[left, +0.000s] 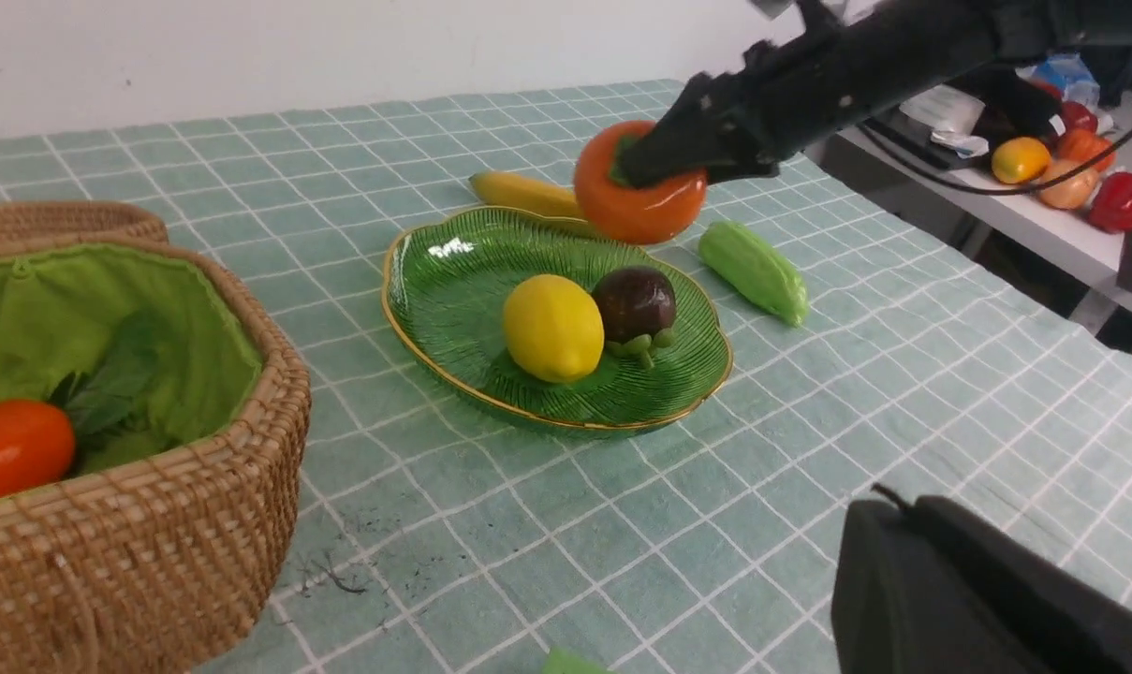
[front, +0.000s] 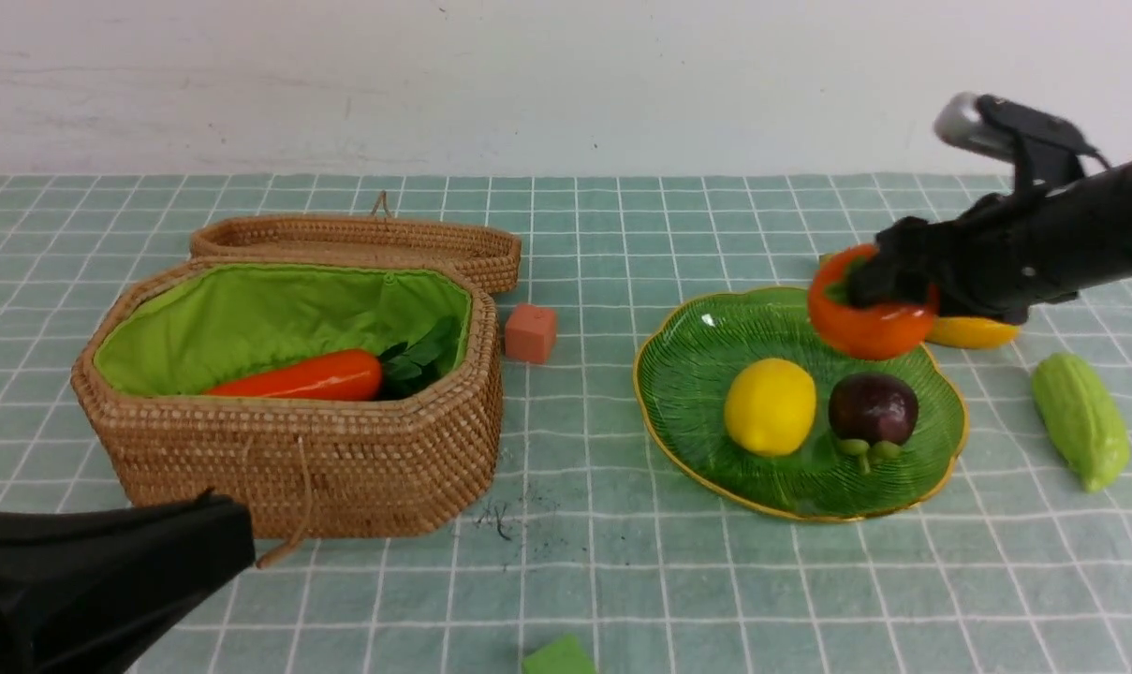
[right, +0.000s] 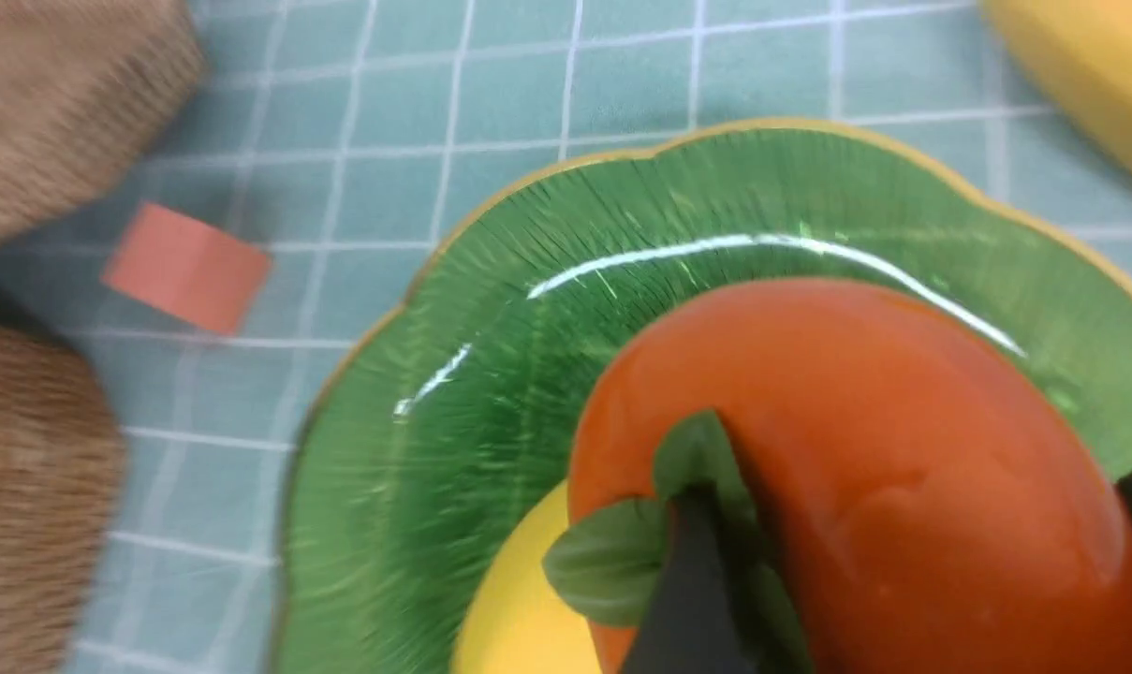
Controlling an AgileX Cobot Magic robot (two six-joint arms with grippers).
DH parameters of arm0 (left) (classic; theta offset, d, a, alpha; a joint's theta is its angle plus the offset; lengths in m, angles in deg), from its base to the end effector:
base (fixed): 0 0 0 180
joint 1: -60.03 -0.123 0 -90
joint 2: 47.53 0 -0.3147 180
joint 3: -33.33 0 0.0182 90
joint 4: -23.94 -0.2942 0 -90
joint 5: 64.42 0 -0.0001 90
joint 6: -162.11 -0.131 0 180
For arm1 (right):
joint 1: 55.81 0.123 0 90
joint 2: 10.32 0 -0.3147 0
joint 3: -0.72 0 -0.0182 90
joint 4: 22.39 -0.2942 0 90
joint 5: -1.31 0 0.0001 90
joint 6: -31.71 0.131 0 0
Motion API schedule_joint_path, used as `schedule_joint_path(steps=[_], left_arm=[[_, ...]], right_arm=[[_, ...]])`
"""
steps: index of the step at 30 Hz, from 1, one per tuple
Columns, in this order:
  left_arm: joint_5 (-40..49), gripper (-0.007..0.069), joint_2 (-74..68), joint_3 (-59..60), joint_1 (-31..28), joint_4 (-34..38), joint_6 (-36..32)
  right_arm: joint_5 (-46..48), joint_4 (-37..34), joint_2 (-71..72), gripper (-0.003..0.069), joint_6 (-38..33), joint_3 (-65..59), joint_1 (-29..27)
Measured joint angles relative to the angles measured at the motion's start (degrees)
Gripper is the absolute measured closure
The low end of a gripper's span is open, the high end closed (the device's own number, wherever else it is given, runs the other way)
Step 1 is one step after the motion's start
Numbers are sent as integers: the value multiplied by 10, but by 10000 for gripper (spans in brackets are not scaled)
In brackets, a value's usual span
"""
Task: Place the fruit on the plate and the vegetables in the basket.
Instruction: Grab a tomato with your right arm and place it on the plate on the right, then take a chayote with your right arm and place it on the basket on the left.
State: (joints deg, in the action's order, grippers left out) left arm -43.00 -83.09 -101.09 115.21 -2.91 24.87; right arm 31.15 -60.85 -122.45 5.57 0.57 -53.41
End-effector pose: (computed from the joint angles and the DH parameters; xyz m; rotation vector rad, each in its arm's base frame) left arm 0.1085 -0.1181 0.3458 0.4661 1.7552 -0.7731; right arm 0.4813 0.0608 0.2295 -0.0254 2.3795 0.4645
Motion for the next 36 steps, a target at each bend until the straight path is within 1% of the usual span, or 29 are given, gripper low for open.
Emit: schedule_joint_path(steps=[2, 5, 6, 7, 8, 11, 12, 13, 14, 16, 17, 18, 19, 20, 21, 24, 27, 29, 31, 34, 36], left_arm=[[0, 638, -4, 0, 0, -20, 27], [0, 638, -5, 0, 0, -32, 47], [0, 638, -5, 0, 0, -33, 50], [0, 638, -5, 0, 0, -36, 57], [0, 638, -5, 0, 0, -37, 60], [0, 638, -5, 0, 0, -43, 63], [0, 638, -5, 0, 0, -47, 64], [0, 638, -5, 0, 0, -48, 64], [0, 638, -5, 0, 0, -55, 65], [0, 638, -5, 0, 0, -64, 65], [0, 638, -5, 0, 0, -68, 65], [0, 638, -5, 0, 0, -69, 65], [0, 638, -5, 0, 0, -74, 65], [0, 638, -5, 0, 0, -74, 65], [0, 638, -5, 0, 0, -76, 65], [0, 638, -5, 0, 0, -78, 65], [0, 638, -5, 0, 0, -78, 65], [2, 638, -5, 0, 0, -79, 65], [8, 638, -5, 0, 0, -79, 65], [14, 638, -5, 0, 0, -79, 65], [20, 638, -5, 0, 0, -79, 65]], right_arm=[[-2, 2, -46, 142, -17, 30, 5], [-2, 16, -71, 74, -21, 50, 5], [-2, 16, -71, 66, -21, 50, 5], [-1, 27, -73, 19, -22, 53, 5], [2, 35, -71, -2, -22, 55, 5], [22, 62, -54, -17, -8, 55, 5], [37, 79, -38, -15, 5, 55, 4], [43, 82, -35, -15, 11, 55, 4], [69, 111, -9, -2, 40, 55, 1], [102, 146, 16, 18, 85, 56, -8], [123, 180, 32, 36, 115, 57, -16], [123, 180, 32, 36, 115, 57, -16], [150, 241, 48, 64, 179, 59, -38], [152, 248, 49, 67, 179, 59, -38], [164, 295, 51, 81, 227, 59, -59], [170, 358, 30, 88, 284, 59, -94], [157, 367, 7, 76, 297, 59, -106], [126, 373, -28, 53, 300, 59, -109], [107, 385, -54, 46, 301, 59, -109], [95, 396, -81, 50, 301, 59, -109], [92, 409, -106, 71, 301, 59, -109]])
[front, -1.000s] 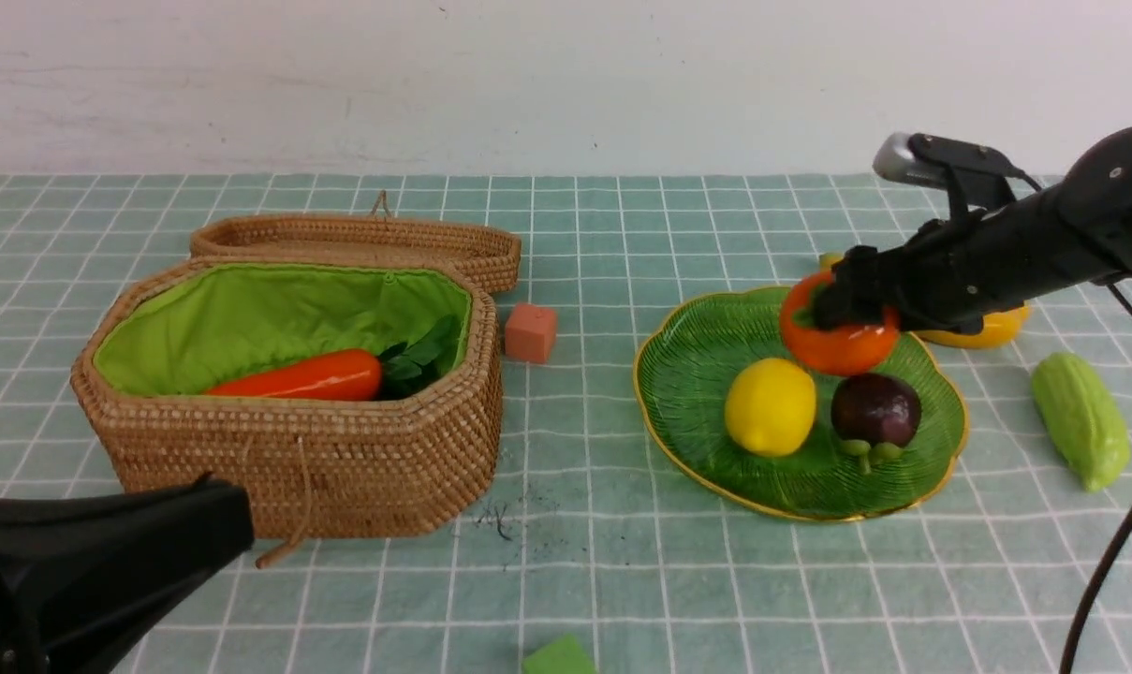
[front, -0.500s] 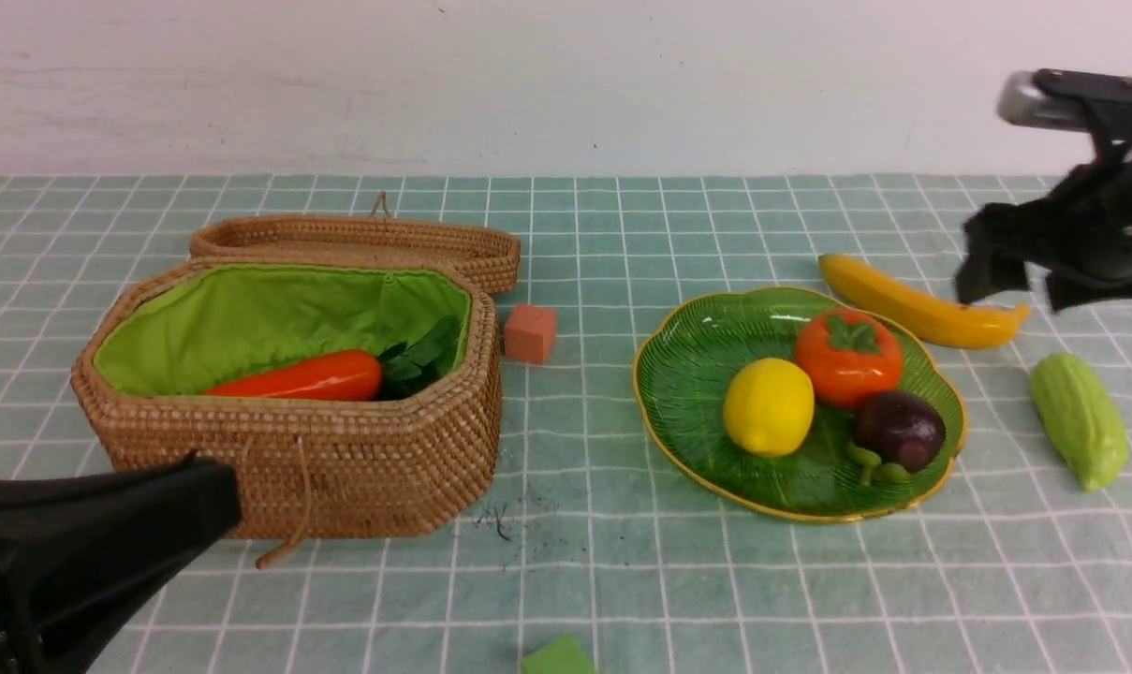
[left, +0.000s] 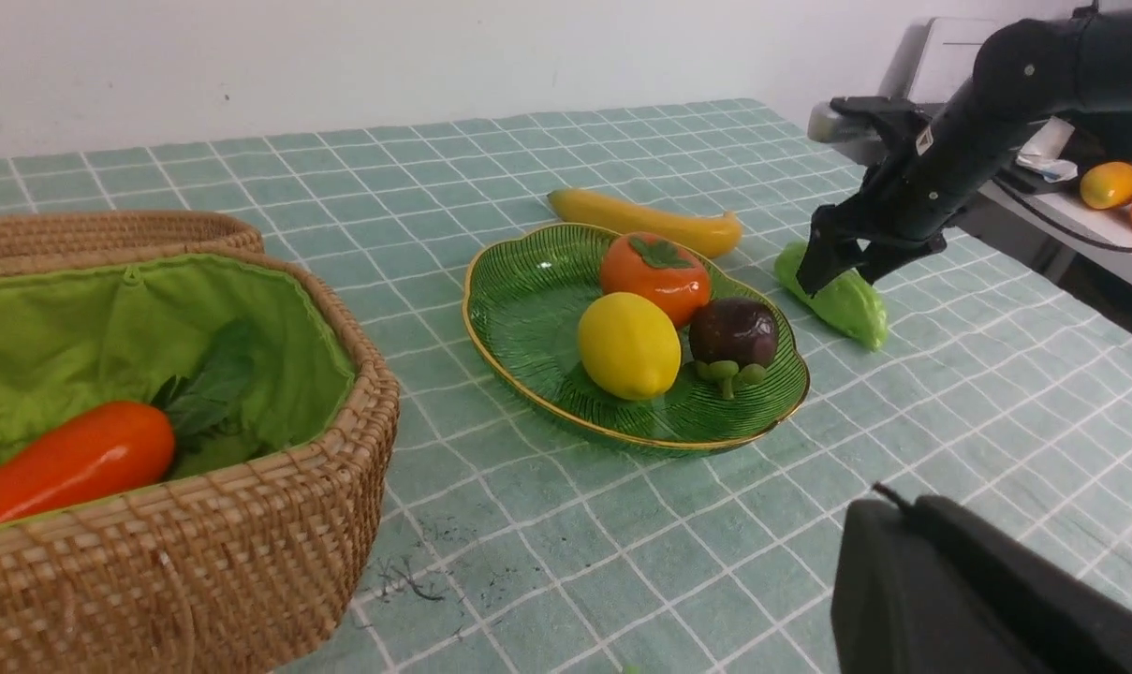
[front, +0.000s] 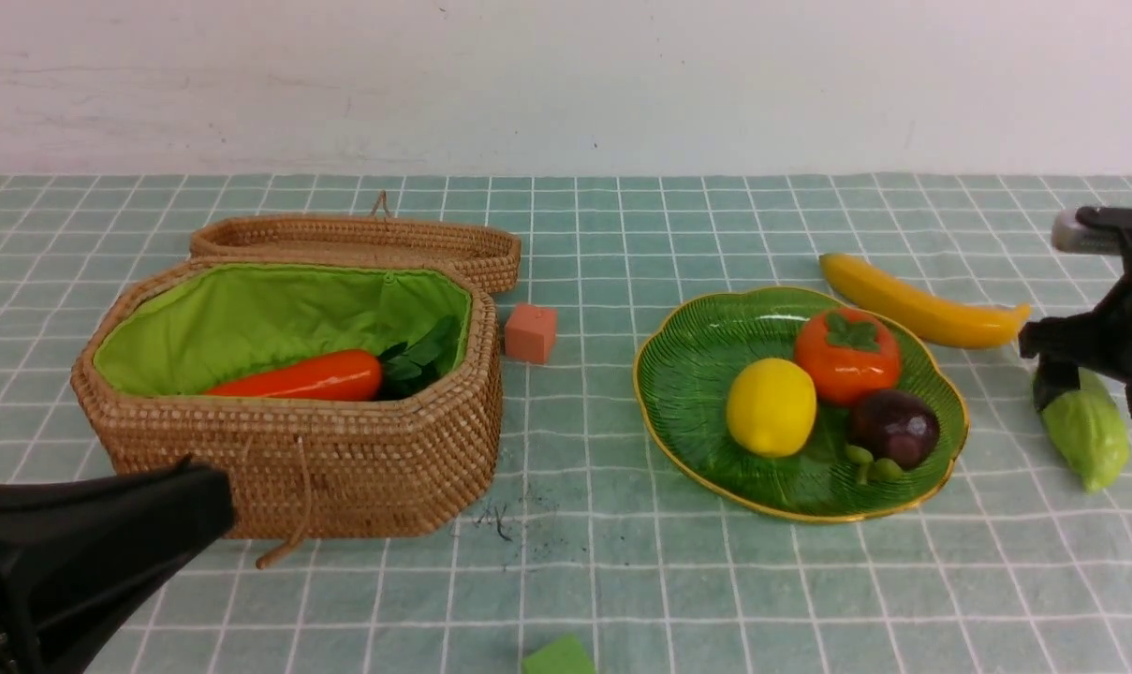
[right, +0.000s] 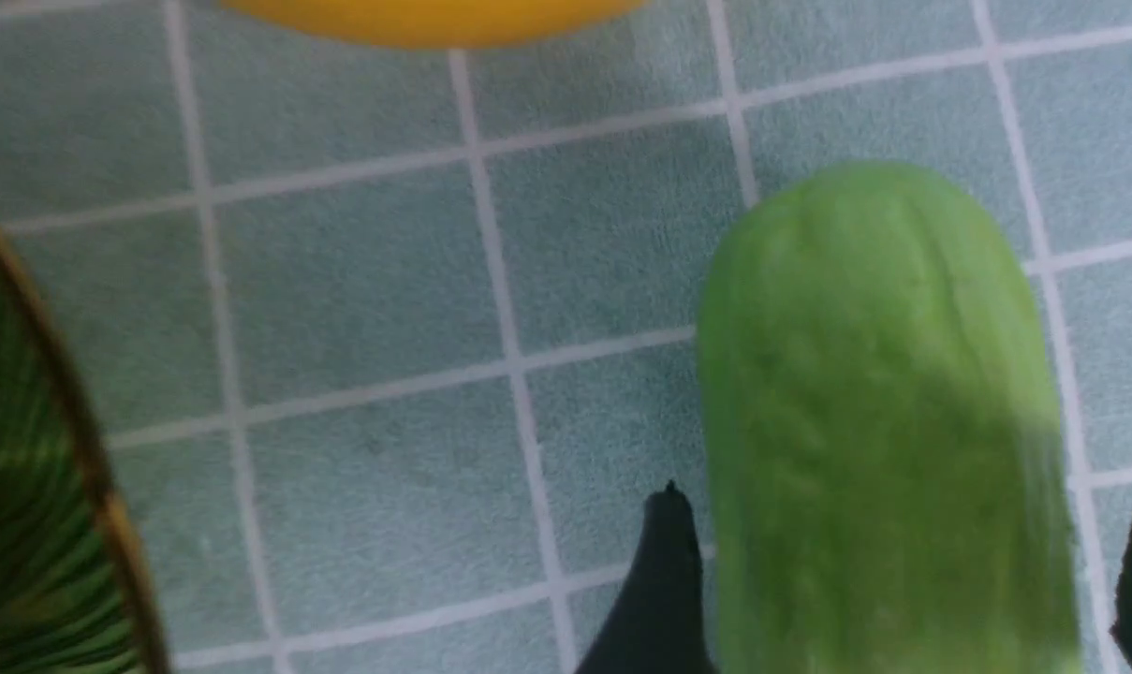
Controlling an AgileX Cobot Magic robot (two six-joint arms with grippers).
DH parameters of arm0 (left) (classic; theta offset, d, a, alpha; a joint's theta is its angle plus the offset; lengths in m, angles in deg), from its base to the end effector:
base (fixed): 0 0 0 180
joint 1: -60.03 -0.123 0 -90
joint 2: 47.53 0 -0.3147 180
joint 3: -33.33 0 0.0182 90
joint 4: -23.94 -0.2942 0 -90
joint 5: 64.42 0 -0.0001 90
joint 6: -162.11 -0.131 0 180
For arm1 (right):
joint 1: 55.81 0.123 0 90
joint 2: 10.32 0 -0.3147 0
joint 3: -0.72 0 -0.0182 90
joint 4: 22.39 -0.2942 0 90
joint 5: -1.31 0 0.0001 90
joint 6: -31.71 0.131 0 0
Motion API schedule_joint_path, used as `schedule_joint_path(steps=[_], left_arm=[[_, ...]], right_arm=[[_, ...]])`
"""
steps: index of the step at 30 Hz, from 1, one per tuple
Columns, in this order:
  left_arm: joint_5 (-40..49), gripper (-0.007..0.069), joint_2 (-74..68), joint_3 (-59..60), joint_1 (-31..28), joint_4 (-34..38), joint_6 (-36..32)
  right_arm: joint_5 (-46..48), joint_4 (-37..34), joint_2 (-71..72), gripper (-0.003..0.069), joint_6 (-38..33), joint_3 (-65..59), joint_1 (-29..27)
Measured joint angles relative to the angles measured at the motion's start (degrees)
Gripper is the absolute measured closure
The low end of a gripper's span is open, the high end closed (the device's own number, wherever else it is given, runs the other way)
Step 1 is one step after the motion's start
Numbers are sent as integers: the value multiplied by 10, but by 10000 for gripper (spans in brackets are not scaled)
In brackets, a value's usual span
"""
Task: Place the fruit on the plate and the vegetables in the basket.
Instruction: Take a chayote with your right arm and place it on the basket on the left.
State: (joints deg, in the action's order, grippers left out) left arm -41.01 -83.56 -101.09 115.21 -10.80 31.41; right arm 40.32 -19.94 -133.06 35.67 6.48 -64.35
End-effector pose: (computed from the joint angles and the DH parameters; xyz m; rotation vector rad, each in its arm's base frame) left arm 0.1152 -0.1136 0.3442 0.4330 1.7636 -0.7053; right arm 0.4879 -0.0768 0.1508 0.2592 2.7111 -0.0694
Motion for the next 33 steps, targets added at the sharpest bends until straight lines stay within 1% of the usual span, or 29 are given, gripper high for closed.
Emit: schedule_joint_path(steps=[3, 6, 7, 11, 13, 14, 16, 18, 19, 22, 24, 25, 26, 28, 29, 31, 32, 33], left_arm=[[15, 638, 0, 0, 0, 0, 0], [35, 638, 0, 0, 0, 0, 0], [44, 638, 0, 0, 0, 0, 0], [58, 638, 0, 0, 0, 0, 0], [70, 638, 0, 0, 0, -2, 0], [70, 638, 0, 0, 0, -3, 0], [90, 638, 0, 0, 0, -18, 14], [101, 638, 0, 0, 0, -32, 29], [118, 638, 0, 0, 0, -53, 49], [160, 638, 0, 0, 0, -115, 112], [191, 638, 0, 0, 0, -154, 160], [210, 638, 0, 0, 0, -176, 190], [214, 638, 0, 0, 0, -181, 198], [224, 638, 0, 0, 0, -194, 229], [224, 638, 0, 0, 0, -196, 235], [221, 638, 0, 0, 0, -198, 244], [215, 638, 0, 0, 0, -200, 247], [211, 638, 0, 0, 0, -201, 249]], right_arm=[[1, 1, -20, 118, 0, 0, 0], [3, -7, -27, 186, 0, 0, 0], [6, -13, -27, 227, -4, 0, 0], [27, -29, -23, 228, -30, 2, 0], [71, -42, -3, 228, -40, 6, 2], [74, -42, -3, 228, -40, 7, 3], [106, -64, 43, 228, -50, 16, 19], [113, -84, 69, 228, -67, 23, 33], [115, -120, 96, 228, -114, 37, 66], [110, -215, 127, 228, -210, 77, 140], [93, -293, 131, 228, -291, 113, 212], [79, -347, 124, 228, -351, 140, 268], [75, -353, 123, 228, -365, 144, 282], [44, -406, 106, 228, -431, 177, 344], [30, -425, 94, 228, -453, 190, 365], [-2, -446, 74, 228, -490, 214, 403], [-40, -455, 42, 228, -524, 238, 436], [-57, -457, 27, 228, -536, 247, 447]])
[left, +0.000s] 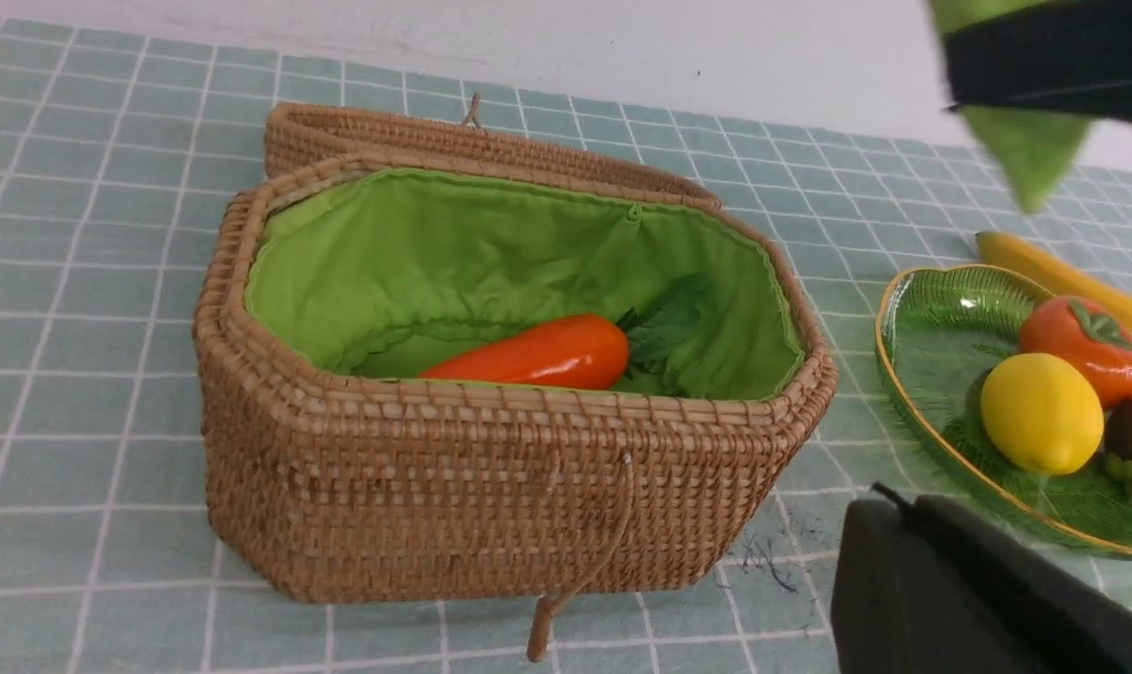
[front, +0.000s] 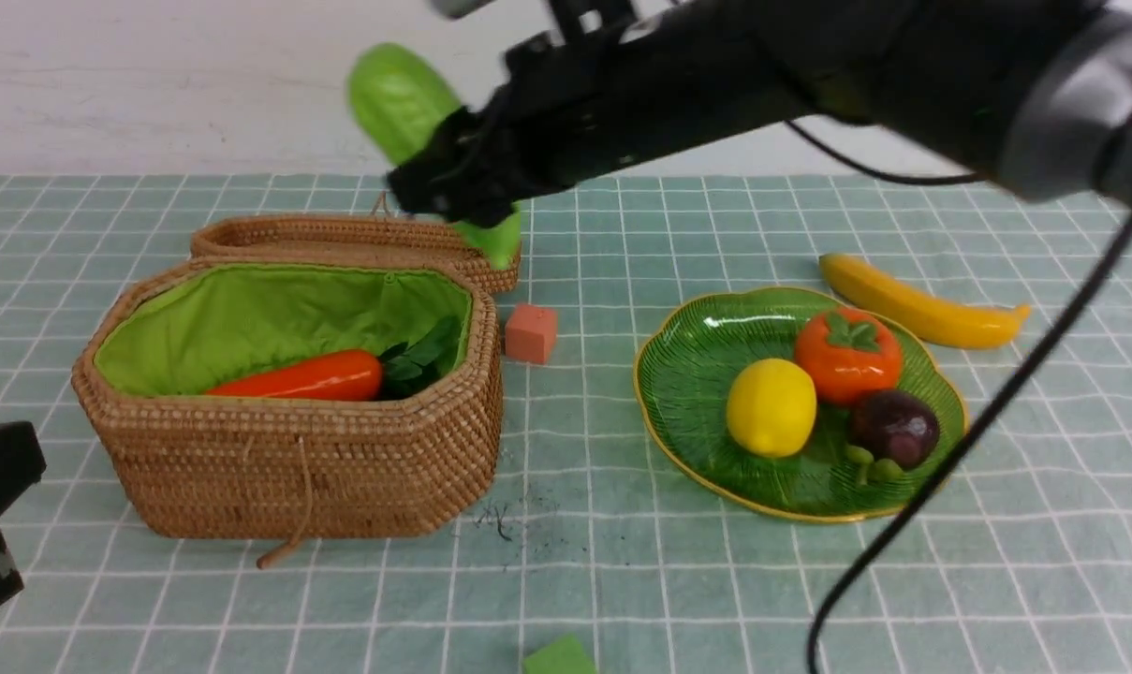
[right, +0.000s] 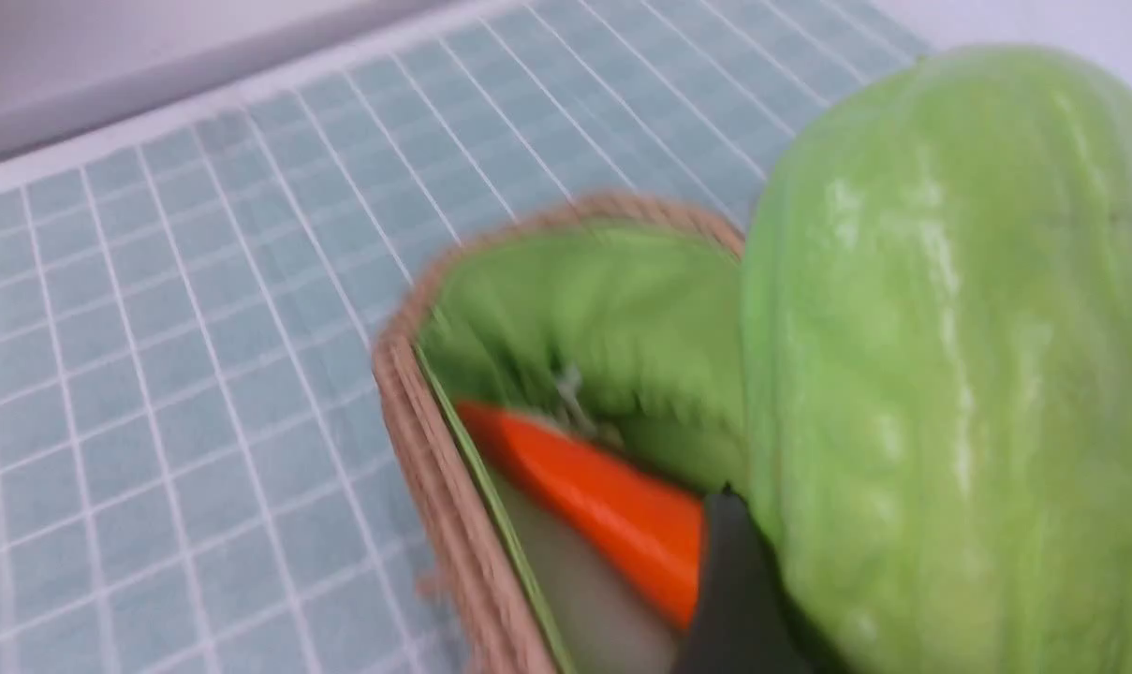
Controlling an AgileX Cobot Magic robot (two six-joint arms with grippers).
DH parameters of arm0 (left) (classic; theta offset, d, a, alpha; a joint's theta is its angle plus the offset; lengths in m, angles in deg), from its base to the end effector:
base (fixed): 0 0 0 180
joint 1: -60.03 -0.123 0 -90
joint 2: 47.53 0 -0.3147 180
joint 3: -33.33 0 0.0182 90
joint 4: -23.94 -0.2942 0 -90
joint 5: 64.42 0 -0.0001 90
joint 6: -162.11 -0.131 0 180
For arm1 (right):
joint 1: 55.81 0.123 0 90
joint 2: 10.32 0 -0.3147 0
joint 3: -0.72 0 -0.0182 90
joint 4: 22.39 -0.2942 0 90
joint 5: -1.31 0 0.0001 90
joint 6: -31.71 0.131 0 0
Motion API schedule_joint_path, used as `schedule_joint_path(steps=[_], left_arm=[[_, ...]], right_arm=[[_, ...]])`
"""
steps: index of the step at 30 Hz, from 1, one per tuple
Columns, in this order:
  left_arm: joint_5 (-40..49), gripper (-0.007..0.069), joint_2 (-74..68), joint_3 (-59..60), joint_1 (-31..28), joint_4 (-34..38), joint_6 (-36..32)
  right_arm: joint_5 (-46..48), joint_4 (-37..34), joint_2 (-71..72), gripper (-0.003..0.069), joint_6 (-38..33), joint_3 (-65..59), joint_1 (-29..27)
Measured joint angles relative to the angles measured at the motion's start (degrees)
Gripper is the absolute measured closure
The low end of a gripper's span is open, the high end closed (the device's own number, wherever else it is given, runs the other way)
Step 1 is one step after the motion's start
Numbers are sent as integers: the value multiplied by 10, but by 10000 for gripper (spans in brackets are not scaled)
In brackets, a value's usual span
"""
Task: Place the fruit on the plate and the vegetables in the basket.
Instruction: Take a chayote with your right arm and place it on the basket on the left, then use the right arm to grab a banana and put it into the right plate
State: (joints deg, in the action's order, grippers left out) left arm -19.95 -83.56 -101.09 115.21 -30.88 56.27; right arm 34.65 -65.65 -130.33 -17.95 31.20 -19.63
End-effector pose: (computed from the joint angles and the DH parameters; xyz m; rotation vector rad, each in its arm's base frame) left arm 0.1382 -0.0672 0.3303 0.0332 1.8912 -0.4162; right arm 0.4239 0.3712 0.3645 -1.0465 1.7474 0.6607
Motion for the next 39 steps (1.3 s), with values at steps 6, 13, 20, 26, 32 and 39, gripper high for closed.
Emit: schedule_joint_path(steps=[6, 13, 20, 26, 32, 39], left_arm=[[-21, 638, 0, 0, 0, 2, 2], [-67, 638, 0, 0, 0, 10, -6], [-158, 638, 0, 0, 0, 10, -30], [-208, 637, 0, 0, 0, 39, -35], [-206, 637, 0, 0, 0, 52, -35], [-180, 637, 0, 0, 0, 56, -37]], right_arm=[[-87, -5, -89, 216, -23, 36, 41], [-45, 10, -95, -13, 11, 40, 35], [196, 219, 15, 180, 224, 45, -52], [295, 438, 43, 535, 325, 49, -203], [293, 433, -26, 641, 276, 49, -346], [242, 317, -125, 353, 20, 49, -429]])
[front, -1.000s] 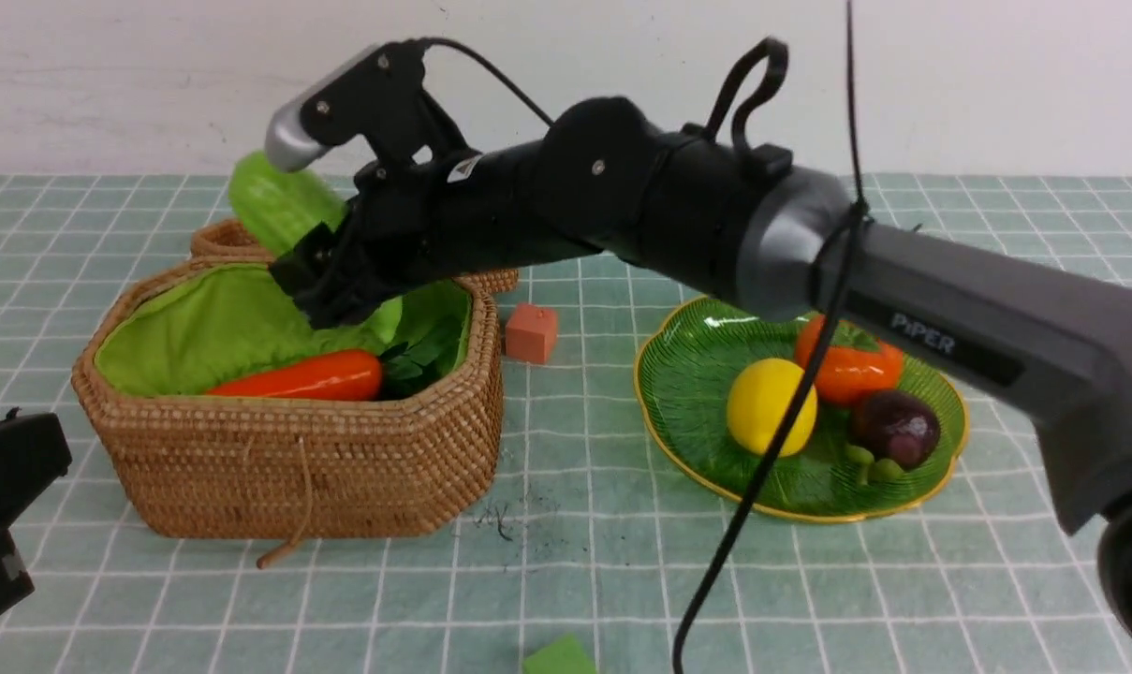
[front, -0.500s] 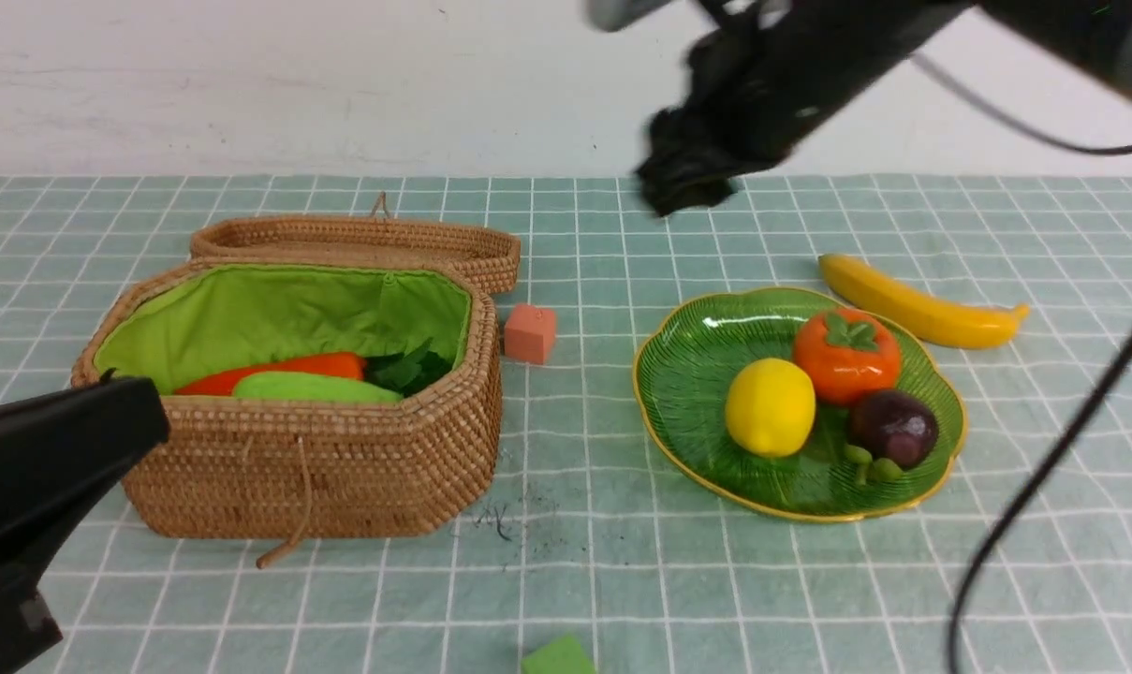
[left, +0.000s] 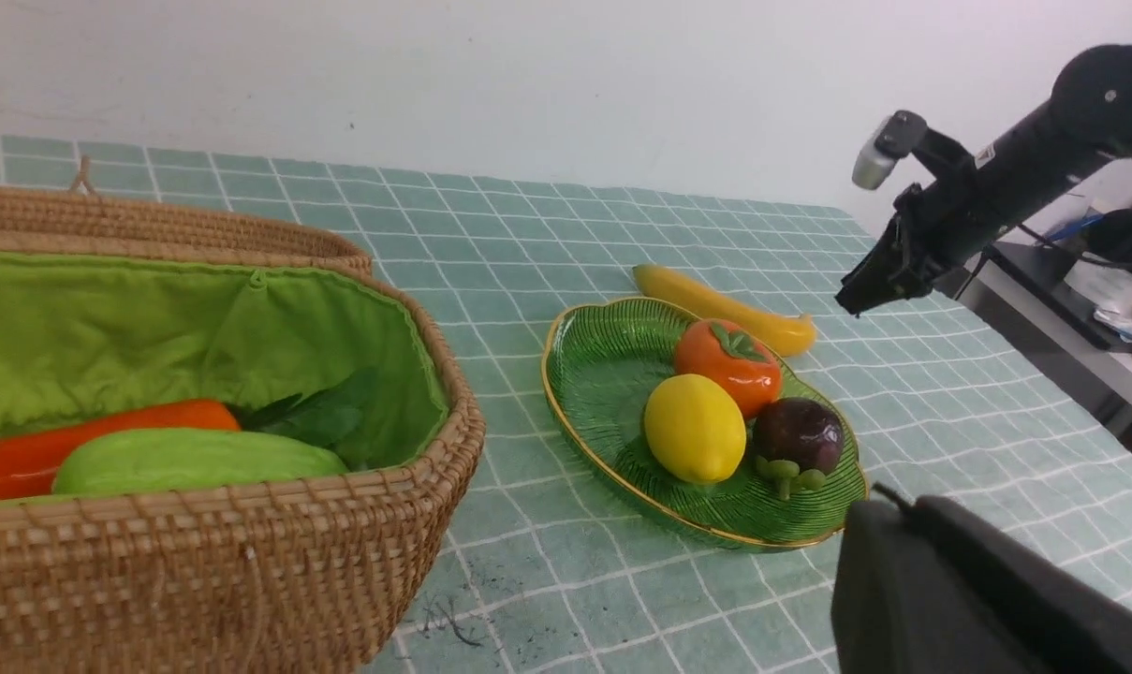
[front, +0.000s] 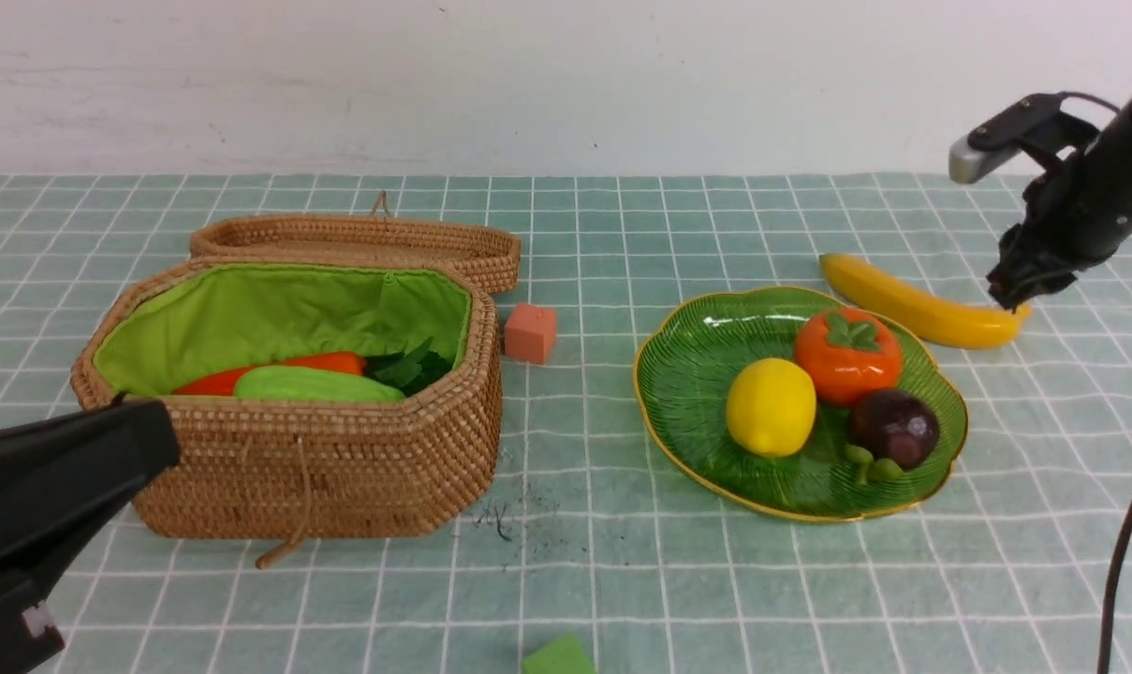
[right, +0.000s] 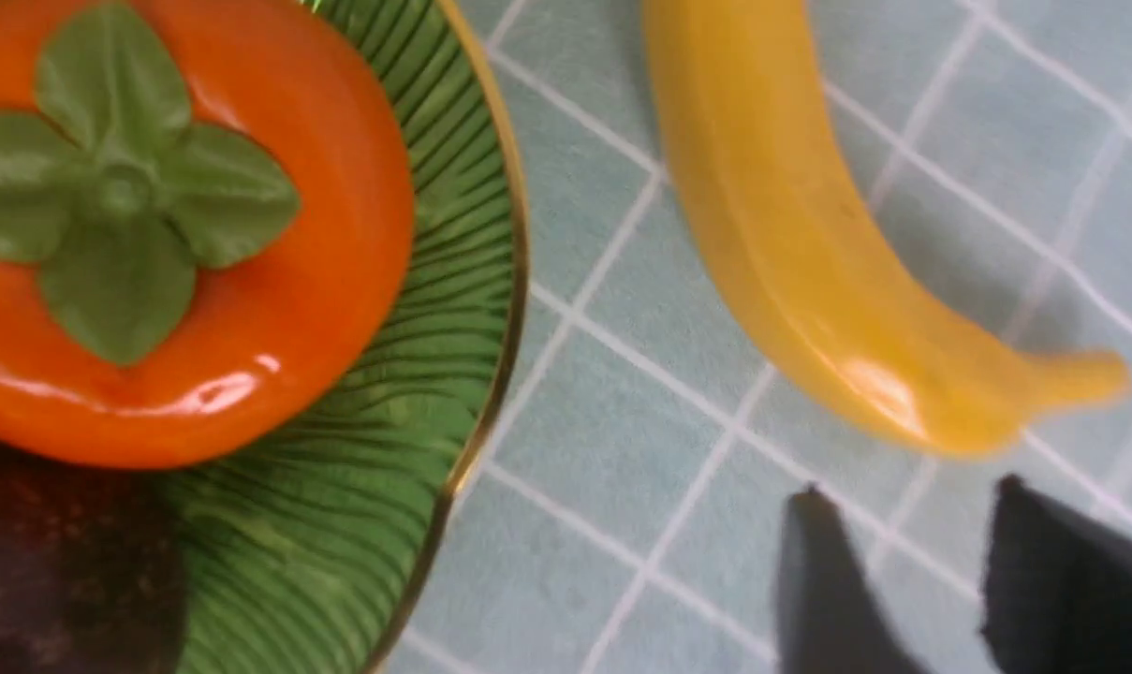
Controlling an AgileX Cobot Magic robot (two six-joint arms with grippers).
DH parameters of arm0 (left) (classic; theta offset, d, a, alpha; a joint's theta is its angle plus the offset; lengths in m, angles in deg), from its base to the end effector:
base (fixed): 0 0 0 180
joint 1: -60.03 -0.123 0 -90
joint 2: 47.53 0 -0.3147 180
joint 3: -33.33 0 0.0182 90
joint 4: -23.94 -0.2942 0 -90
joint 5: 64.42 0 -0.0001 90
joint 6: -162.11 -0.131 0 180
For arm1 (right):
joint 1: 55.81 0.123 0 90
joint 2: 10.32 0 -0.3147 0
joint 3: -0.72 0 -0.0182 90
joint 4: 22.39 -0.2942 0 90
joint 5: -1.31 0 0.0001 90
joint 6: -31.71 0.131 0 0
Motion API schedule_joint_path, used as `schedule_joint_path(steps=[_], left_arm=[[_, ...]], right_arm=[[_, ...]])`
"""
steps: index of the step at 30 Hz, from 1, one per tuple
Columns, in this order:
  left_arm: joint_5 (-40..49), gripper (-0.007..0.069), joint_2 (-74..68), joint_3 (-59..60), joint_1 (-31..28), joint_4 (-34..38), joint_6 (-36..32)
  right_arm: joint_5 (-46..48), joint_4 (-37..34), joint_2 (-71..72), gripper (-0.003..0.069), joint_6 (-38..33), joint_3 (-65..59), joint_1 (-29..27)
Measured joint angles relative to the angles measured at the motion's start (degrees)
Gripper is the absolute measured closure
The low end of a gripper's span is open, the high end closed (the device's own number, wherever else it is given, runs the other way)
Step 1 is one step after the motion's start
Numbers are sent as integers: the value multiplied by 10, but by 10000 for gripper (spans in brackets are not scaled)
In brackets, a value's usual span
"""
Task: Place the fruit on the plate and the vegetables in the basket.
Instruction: Use the right arm to grab a banana and put it into the right plate
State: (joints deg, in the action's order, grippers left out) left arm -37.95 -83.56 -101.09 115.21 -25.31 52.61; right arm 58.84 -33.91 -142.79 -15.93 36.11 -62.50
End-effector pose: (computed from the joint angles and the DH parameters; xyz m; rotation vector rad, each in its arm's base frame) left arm 0.1251 -0.1023 0.3484 0.2182 1.7703 -0.7184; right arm 0.5618 -0.0437 0.2208 -0.8432 2.5242 -0.0433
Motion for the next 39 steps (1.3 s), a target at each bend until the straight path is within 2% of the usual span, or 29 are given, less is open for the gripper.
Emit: schedule_joint_path(steps=[3, 4, 5, 7, 10, 13, 20, 21, 24, 29, 31, 33, 35, 39], left_arm=[[1, 635, 0, 0, 0, 0, 0], [1, 635, 0, 0, 0, 0, 0], [2, 634, 0, 0, 0, 0, 0], [4, 634, 0, 0, 0, 1, 0], [10, 634, 0, 0, 0, 1, 0], [18, 634, 0, 0, 0, 2, 0], [26, 634, 0, 0, 0, 3, 0], [29, 634, 0, 0, 0, 4, 0], [38, 634, 0, 0, 0, 4, 0], [62, 634, 0, 0, 0, 4, -15], [73, 632, 0, 0, 0, 4, -55], [75, 631, 0, 0, 0, 4, -79], [75, 631, 0, 0, 0, 3, -124], [72, 631, 0, 0, 0, 3, -171]], right_arm=[[-33, -64, -25, 165, -85, 0, -10], [-37, -66, -26, 157, -89, 0, -11], [-60, -79, -39, 90, -125, 0, -12], [-76, -81, -49, 67, -146, 0, -12], [-95, -84, -61, 69, -164, 0, -12], [-107, -86, -82, 106, -179, 0, -12], [-113, -86, -101, 242, -183, 0, -13], [-109, -86, -101, 300, -183, 0, -13], [-103, -87, -101, 332, -181, 1, -13], [-31, -69, -75, 330, -101, 0, -11], [35, -72, -31, 330, 4, -1, -5], [71, -78, -5, 330, 43, -1, 1], [110, -105, 48, 330, 124, -8, 24], [122, -144, 128, 330, 201, -72, 84]])
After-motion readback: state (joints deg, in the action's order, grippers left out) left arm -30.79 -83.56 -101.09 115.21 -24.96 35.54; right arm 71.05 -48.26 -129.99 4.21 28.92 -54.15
